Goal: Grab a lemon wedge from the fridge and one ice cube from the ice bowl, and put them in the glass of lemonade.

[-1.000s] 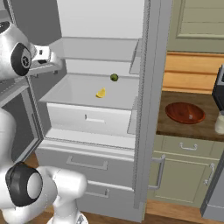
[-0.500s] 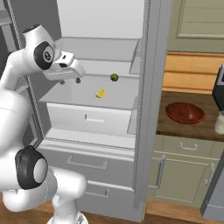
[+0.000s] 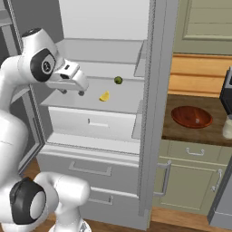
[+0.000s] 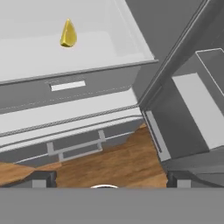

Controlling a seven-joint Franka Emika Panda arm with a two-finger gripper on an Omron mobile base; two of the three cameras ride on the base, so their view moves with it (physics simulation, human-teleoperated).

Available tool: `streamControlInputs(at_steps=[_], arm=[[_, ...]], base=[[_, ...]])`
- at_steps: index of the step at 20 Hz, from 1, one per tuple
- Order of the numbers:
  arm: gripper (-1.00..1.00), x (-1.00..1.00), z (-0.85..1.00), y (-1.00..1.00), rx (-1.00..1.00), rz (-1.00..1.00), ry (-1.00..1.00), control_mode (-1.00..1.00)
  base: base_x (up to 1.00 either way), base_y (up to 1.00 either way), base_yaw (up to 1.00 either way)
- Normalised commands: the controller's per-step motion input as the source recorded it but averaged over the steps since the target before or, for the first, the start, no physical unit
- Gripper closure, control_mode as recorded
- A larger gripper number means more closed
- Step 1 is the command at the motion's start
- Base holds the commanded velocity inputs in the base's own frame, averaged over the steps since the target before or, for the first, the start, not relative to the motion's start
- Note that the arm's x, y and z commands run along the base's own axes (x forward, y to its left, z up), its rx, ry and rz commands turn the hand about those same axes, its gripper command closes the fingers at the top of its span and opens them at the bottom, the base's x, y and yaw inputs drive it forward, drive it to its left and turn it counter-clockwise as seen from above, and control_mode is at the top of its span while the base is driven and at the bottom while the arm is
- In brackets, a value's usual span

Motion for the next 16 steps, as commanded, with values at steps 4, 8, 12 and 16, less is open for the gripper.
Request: streamControlInputs(at_steps=[4, 8, 12, 16], arm=[[-1.0, -0.65, -0.18, -0.14, 0.05, -0.01, 0.03, -1.0], [-1.0, -0.09, -0.04, 0.0, 0.12, 0.04, 0.01, -1.0], [-1.0, -0.08, -0.09, 0.0, 0.11, 0.03, -0.04, -1.0], [-1.0, -0.06, -0.04, 0.0, 0.07, 0.0, -0.1, -1.0]], base=[[0.0, 0.0, 0.0], [0.0, 0.0, 0.0], [0.0, 0.0, 0.0], [0.0, 0.0, 0.0]])
